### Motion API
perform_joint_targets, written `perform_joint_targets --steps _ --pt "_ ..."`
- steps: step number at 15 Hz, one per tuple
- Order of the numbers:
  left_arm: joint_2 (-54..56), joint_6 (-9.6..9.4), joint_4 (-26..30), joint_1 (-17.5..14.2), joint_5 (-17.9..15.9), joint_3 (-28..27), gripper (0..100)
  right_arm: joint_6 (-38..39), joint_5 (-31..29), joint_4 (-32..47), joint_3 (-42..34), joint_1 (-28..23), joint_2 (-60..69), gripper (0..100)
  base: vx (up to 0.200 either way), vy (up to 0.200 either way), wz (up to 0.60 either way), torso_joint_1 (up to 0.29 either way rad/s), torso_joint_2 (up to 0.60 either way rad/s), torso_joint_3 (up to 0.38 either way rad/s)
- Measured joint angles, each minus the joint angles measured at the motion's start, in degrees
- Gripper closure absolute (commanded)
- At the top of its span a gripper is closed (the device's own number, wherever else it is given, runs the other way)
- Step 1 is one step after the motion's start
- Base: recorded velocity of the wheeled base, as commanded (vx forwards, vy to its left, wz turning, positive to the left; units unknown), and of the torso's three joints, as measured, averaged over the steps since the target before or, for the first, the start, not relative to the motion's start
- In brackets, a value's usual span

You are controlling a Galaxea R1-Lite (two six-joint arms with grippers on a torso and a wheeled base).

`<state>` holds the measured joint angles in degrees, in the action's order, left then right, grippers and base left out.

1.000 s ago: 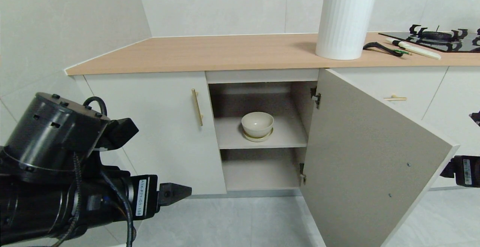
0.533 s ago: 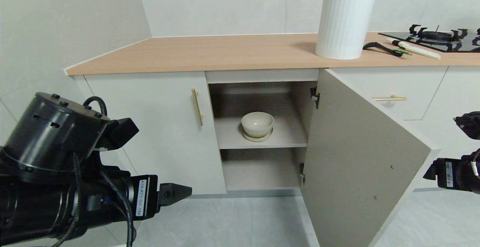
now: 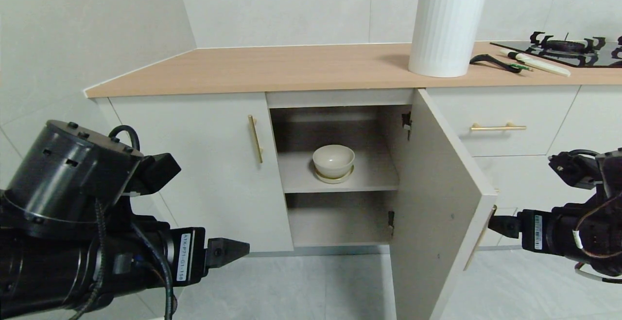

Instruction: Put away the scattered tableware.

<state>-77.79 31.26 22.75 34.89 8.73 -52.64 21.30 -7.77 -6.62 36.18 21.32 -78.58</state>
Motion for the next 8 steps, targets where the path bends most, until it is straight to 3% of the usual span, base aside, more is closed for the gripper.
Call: perform_joint_targets --steps 8 --pt "0.0 0.00 -0.6 -0.1 0.6 -0.1 0 1.8 0.6 -10.1 3.4 8.6 -9.7 0 0.000 0.000 0.00 0.000 0.00 0.000"
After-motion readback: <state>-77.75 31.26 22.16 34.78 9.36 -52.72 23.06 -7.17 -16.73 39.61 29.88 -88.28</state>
